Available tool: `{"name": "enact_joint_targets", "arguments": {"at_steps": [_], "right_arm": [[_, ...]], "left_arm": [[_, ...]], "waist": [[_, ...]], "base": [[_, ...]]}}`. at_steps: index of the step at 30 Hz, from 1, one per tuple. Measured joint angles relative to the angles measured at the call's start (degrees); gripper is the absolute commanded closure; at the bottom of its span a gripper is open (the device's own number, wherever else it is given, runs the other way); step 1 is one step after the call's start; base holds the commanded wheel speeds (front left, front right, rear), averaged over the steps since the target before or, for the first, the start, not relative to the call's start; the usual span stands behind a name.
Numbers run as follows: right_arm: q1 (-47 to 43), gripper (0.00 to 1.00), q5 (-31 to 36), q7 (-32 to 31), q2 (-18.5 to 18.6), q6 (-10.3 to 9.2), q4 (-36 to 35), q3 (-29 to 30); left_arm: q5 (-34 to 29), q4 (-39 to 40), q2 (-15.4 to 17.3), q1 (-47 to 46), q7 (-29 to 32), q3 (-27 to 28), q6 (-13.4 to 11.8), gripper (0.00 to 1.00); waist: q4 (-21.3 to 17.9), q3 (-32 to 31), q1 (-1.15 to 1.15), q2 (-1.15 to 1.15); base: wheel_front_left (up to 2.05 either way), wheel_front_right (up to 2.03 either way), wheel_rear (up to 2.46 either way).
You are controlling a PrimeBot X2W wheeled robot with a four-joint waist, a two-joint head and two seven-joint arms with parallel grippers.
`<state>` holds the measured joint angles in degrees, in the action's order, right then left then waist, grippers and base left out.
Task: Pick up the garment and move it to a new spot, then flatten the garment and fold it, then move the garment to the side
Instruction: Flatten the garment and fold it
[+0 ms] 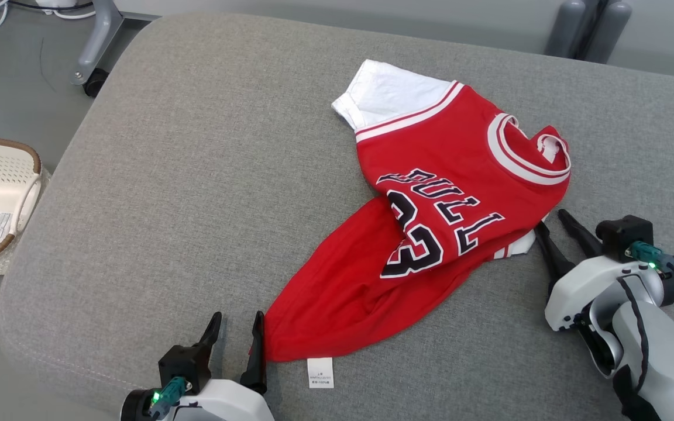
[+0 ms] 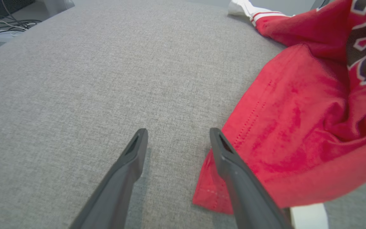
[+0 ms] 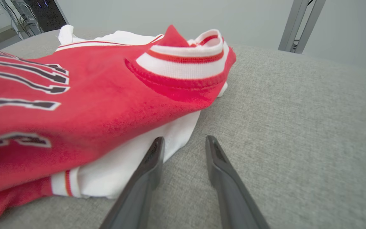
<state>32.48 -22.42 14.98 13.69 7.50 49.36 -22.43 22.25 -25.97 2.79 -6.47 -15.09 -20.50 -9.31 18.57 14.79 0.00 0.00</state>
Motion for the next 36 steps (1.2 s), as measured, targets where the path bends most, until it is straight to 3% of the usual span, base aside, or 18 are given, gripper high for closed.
{"name": "enact_joint_targets", "arguments": {"at_steps": [1,2,3,7,13,21,29,32,36], "right_arm": [[0.6,0.67,0.4,0.0,-0.2,0.0,0.6,-0.4],[1.3,0.9,0.7,0.0,-0.5,0.0,1.2,-0.6],[1.8,1.0,0.8,0.0,-0.8,-0.01,1.9,-0.8],[3.4,1.0,0.6,0.0,-1.2,0.0,3.3,0.0],[1.8,1.0,-0.3,0.0,-0.7,0.0,-2.7,5.4],[-6.1,1.0,0.9,0.0,-0.7,0.0,-14.9,11.5],[-17.5,1.0,4.1,0.0,-3.6,0.0,-19.5,14.2],[-21.8,0.0,5.1,0.0,-5.9,-0.01,-18.8,16.0],[-24.9,0.0,7.3,0.0,-8.0,0.0,-21.3,19.9]], "left_arm": [[0.0,0.0,0.0,0.0,0.0,0.0,0.0,0.0],[0.0,0.1,0.0,0.0,0.0,0.0,0.0,0.0],[0.0,0.1,0.0,0.0,0.0,0.0,0.0,0.0],[-0.1,0.1,0.0,-0.7,0.0,0.2,0.0,0.0],[-1.1,0.2,0.0,-0.1,0.0,1.9,0.1,0.0],[-2.5,-0.2,0.0,1.7,0.0,3.8,0.6,0.0],[-3.2,-0.9,0.0,3.3,0.0,5.4,0.8,0.0],[-3.7,-1.4,0.0,4.0,0.0,5.8,0.9,0.0],[-4.2,-1.6,0.0,5.0,0.0,6.9,0.9,0.0]], "waist": [[0.0,0.1,0.0,0.0],[0.0,0.3,0.0,0.0],[0.0,0.4,0.0,0.0],[-0.2,0.2,0.0,0.0],[-2.1,-2.0,0.0,0.0],[-7.7,-6.2,0.0,0.0],[-13.8,-10.4,0.0,0.0],[-15.4,-11.7,0.0,0.0],[-17.2,-13.1,0.0,0.0]], "base": [[0.0,0.0,0.0],[0.0,0.0,0.0],[0.0,0.0,0.0],[0.0,0.0,0.0],[0.0,0.0,0.0],[0.0,0.0,0.0],[0.0,0.0,0.0],[0.0,0.0,0.0],[0.0,0.0,0.0]]}}
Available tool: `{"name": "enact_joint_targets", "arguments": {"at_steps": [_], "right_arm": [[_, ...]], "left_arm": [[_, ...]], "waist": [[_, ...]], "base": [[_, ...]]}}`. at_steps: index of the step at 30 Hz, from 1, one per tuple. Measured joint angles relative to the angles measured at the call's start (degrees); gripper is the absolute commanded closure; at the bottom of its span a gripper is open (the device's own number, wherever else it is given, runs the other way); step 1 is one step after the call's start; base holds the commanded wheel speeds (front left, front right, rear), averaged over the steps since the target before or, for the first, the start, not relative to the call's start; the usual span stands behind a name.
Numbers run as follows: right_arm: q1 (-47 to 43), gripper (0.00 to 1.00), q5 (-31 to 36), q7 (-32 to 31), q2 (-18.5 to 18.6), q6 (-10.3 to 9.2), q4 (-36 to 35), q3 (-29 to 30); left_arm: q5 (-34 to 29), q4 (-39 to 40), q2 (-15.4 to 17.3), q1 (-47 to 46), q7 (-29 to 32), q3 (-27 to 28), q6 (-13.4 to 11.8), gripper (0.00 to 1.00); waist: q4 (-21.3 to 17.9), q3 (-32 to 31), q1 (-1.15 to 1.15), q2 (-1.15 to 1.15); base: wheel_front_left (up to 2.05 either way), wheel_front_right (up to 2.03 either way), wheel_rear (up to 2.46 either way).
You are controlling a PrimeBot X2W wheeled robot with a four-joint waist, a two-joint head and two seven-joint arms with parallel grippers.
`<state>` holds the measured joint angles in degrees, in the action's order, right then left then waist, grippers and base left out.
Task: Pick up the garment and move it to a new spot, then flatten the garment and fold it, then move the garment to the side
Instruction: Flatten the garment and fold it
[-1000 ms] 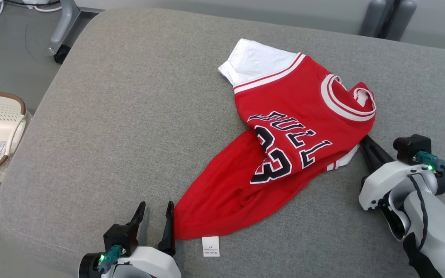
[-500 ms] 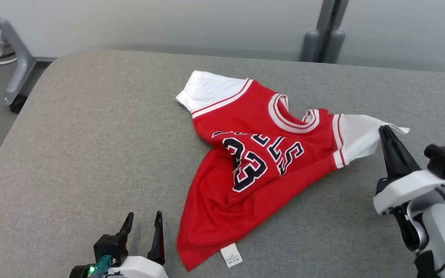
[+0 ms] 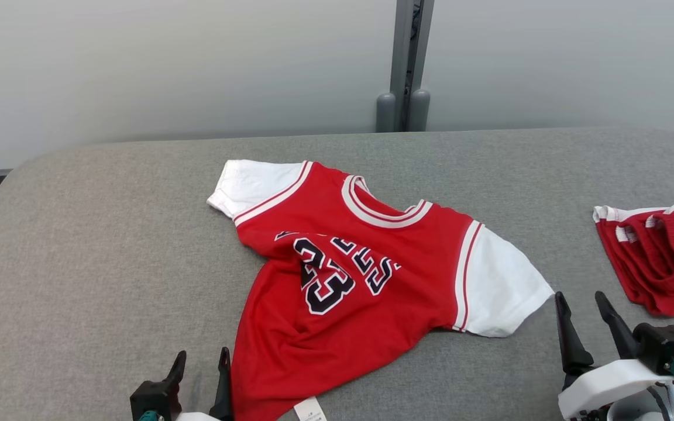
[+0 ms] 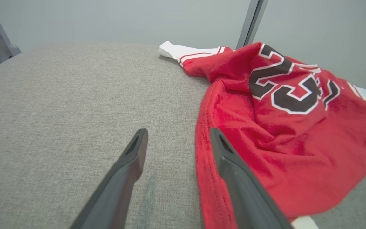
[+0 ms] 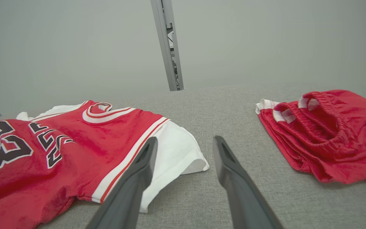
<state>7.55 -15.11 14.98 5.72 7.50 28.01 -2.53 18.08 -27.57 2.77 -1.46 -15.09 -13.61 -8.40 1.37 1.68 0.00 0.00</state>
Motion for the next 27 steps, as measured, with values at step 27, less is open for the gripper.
{"name": "enact_joint_targets", "arguments": {"at_steps": [27], "right_arm": [[-3.9,0.0,8.3,0.0,-2.9,-0.01,-10.5,4.1]], "left_arm": [[0.8,-4.6,0.0,4.9,0.0,-0.5,2.9,0.0]], "waist": [[-3.7,-2.3,0.0,0.0]], "base": [[0.0,0.0,0.0]]}}
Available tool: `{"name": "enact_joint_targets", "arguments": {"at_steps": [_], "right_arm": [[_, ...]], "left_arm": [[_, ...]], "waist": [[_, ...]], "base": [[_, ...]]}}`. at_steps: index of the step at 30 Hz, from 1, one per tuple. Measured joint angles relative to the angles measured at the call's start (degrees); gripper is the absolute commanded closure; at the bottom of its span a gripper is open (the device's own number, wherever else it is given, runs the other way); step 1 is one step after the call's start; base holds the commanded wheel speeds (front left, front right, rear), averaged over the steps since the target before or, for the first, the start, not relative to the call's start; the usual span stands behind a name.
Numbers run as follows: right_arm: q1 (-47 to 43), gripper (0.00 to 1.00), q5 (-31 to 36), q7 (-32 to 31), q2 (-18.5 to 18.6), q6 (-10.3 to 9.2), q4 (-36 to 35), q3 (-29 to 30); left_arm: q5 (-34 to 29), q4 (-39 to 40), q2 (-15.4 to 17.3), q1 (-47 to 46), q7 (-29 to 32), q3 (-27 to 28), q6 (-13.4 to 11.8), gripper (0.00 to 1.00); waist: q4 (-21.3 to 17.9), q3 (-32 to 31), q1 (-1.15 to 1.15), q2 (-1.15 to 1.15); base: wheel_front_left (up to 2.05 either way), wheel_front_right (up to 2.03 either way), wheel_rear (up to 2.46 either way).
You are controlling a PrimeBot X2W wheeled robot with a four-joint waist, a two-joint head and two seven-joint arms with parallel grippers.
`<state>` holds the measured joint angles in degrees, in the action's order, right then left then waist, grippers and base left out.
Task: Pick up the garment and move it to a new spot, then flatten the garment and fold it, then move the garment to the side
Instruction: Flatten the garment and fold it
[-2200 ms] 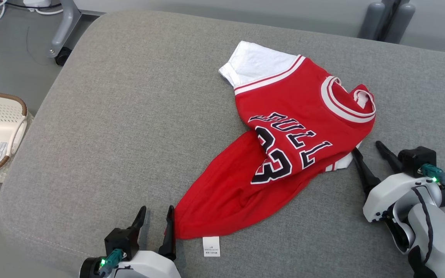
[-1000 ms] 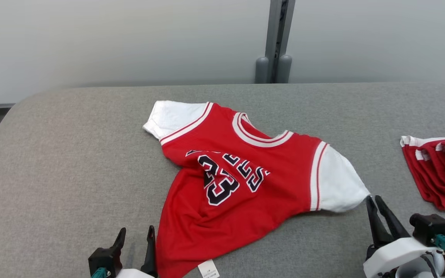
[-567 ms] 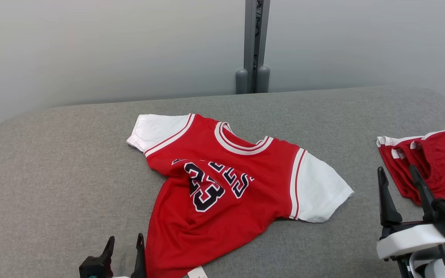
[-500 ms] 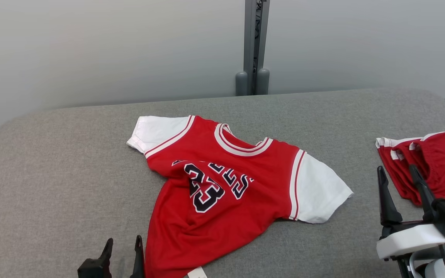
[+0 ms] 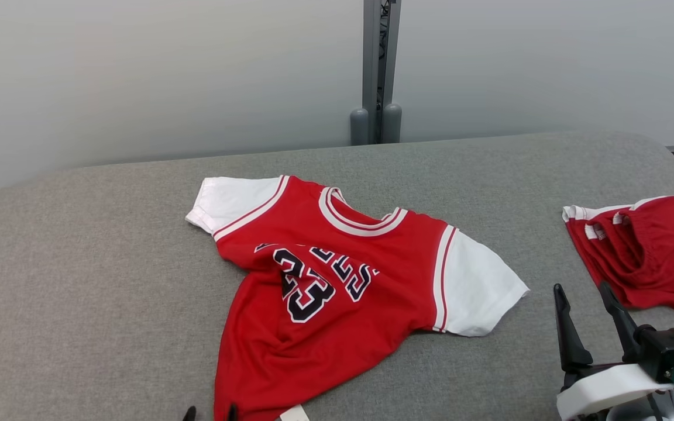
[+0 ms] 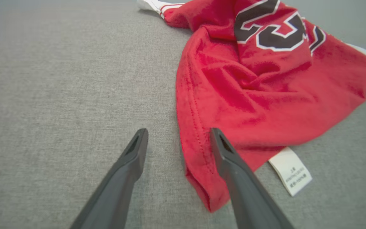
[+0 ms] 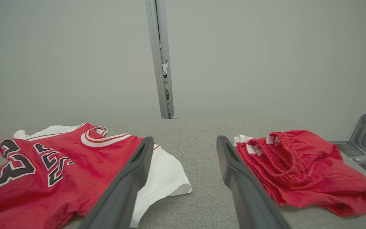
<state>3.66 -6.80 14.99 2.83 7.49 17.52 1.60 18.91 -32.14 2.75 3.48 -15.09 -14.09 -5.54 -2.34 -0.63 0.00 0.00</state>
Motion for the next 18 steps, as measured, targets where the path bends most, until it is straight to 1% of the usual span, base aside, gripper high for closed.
{"name": "enact_joint_targets", "arguments": {"at_steps": [5,6,7,10,13,15,16,18], "right_arm": [[0.8,0.0,0.1,0.0,0.0,0.0,0.1,0.0],[0.8,0.0,0.1,0.0,0.0,0.0,0.1,0.0],[0.9,0.0,0.1,0.0,0.0,0.0,0.1,-0.1],[1.3,0.0,0.2,0.0,0.0,0.0,0.2,-0.2],[1.4,0.0,0.2,0.0,0.0,0.0,0.1,0.2],[1.4,0.0,0.2,0.0,0.0,0.0,0.2,0.5],[1.3,0.0,0.2,0.0,0.0,0.0,0.4,0.8],[1.3,0.0,0.2,0.0,0.0,0.0,0.6,0.9]], "left_arm": [[1.3,-3.6,0.0,-0.9,0.0,-2.3,0.0,0.0],[1.3,-3.6,0.0,-0.9,0.0,-2.3,0.0,0.47],[1.7,-4.6,0.0,-1.3,-0.1,-2.4,-0.2,1.0],[2.2,-6.8,0.1,-3.4,-0.1,-2.3,-1.3,1.0],[1.9,-7.0,-0.1,-5.0,-0.1,-0.4,-2.6,1.0],[1.4,-6.9,-0.1,-5.4,0.0,1.7,-3.0,1.0],[0.5,-6.8,0.5,-5.9,0.0,3.8,-3.2,1.0],[-0.3,-6.5,1.4,-6.9,0.0,5.8,-3.6,1.0]], "waist": [[-0.9,0.8,0.0,0.0],[-0.9,0.8,0.0,0.0],[-1.2,0.9,0.0,0.0],[-2.1,1.2,0.0,0.0],[-2.8,1.4,0.0,0.0],[-3.1,1.5,0.0,0.0],[-3.3,1.6,0.0,0.0],[-3.4,1.7,0.0,0.0]], "base": [[0.0,0.0,0.0],[0.0,0.0,0.0],[0.0,0.0,0.0],[0.0,0.0,0.0],[0.0,0.0,0.0],[0.0,0.0,0.0],[0.0,0.0,0.0],[0.0,0.0,0.0]]}}
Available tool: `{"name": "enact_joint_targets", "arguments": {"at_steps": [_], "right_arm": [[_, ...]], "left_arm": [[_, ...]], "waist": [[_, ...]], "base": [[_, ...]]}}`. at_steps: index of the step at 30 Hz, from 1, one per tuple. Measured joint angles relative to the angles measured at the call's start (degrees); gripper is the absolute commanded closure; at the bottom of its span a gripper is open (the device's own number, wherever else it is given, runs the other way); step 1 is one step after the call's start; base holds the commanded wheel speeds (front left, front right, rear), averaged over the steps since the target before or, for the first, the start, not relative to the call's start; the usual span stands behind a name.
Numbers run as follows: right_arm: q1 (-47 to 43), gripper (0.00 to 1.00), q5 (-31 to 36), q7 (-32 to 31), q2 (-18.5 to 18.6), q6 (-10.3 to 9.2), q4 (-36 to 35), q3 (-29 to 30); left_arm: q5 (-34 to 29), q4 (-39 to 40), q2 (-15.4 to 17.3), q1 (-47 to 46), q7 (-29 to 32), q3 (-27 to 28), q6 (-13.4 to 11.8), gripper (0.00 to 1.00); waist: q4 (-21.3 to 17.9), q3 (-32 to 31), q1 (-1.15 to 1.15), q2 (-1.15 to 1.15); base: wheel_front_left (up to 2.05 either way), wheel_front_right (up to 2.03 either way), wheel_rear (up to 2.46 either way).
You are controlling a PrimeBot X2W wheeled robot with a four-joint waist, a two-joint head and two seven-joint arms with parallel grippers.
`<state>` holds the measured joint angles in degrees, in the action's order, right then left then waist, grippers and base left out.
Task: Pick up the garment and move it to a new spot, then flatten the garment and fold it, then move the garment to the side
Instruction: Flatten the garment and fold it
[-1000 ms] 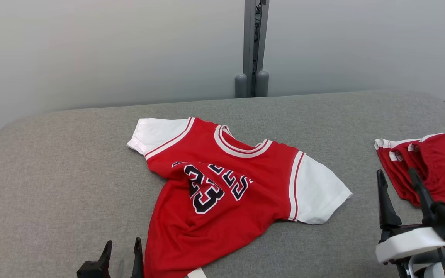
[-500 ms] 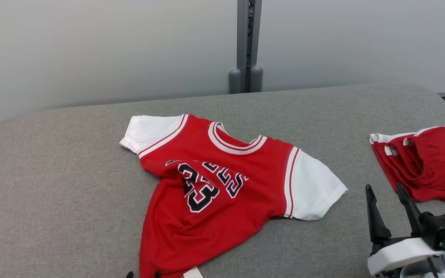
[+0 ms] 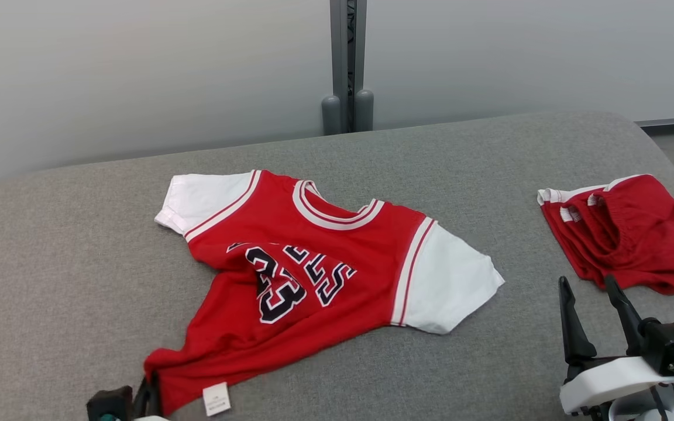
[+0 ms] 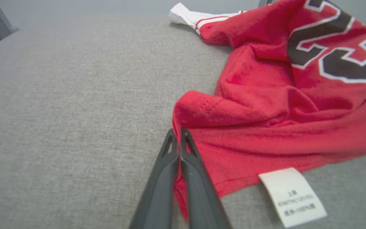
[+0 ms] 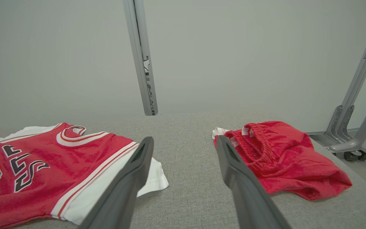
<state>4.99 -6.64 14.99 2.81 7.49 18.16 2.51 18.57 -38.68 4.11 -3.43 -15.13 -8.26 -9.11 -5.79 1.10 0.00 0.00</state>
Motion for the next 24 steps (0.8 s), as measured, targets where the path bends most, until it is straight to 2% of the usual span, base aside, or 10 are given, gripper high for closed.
{"name": "enact_joint_targets", "arguments": {"at_steps": [6,7,8,12,17,24], "right_arm": [[0.0,0.0,-0.5,0.0,0.0,0.0,0.9,-0.7],[0.0,0.0,-0.5,0.0,0.0,0.0,1.0,-0.8],[0.0,0.0,-0.6,0.0,0.0,0.0,1.2,-1.0],[0.1,0.0,-1.0,0.0,0.0,0.0,1.3,-1.5],[0.1,0.0,-1.2,0.0,0.0,0.0,1.1,-2.8],[-0.6,0.0,-1.1,0.0,0.0,0.0,2.3,-4.5]], "left_arm": [[-2.6,-2.7,3.1,-2.2,0.0,3.7,0.5,1.0],[-3.0,-3.6,3.2,-2.5,0.0,3.8,0.8,0.56],[-3.2,-4.2,3.2,-2.8,0.0,4.0,1.1,0.0],[-4.5,-3.1,3.1,-3.0,0.0,5.9,1.0,0.0],[-6.6,3.3,2.1,-1.1,0.0,9.1,0.5,0.0],[-9.5,9.8,-0.3,4.0,0.0,9.8,1.0,0.0]], "waist": [[-0.2,0.0,0.0,0.0],[-0.3,0.0,0.0,0.0],[-0.3,-0.1,0.0,0.0],[-0.3,-0.5,0.0,0.0],[-0.2,-1.3,0.0,0.0],[0.6,-2.5,0.0,0.0]], "base": [[0.0,0.0,0.0],[0.0,0.0,0.0],[0.0,0.0,0.0],[0.0,0.0,0.0],[0.0,0.0,0.0],[0.0,0.0,0.0]]}}
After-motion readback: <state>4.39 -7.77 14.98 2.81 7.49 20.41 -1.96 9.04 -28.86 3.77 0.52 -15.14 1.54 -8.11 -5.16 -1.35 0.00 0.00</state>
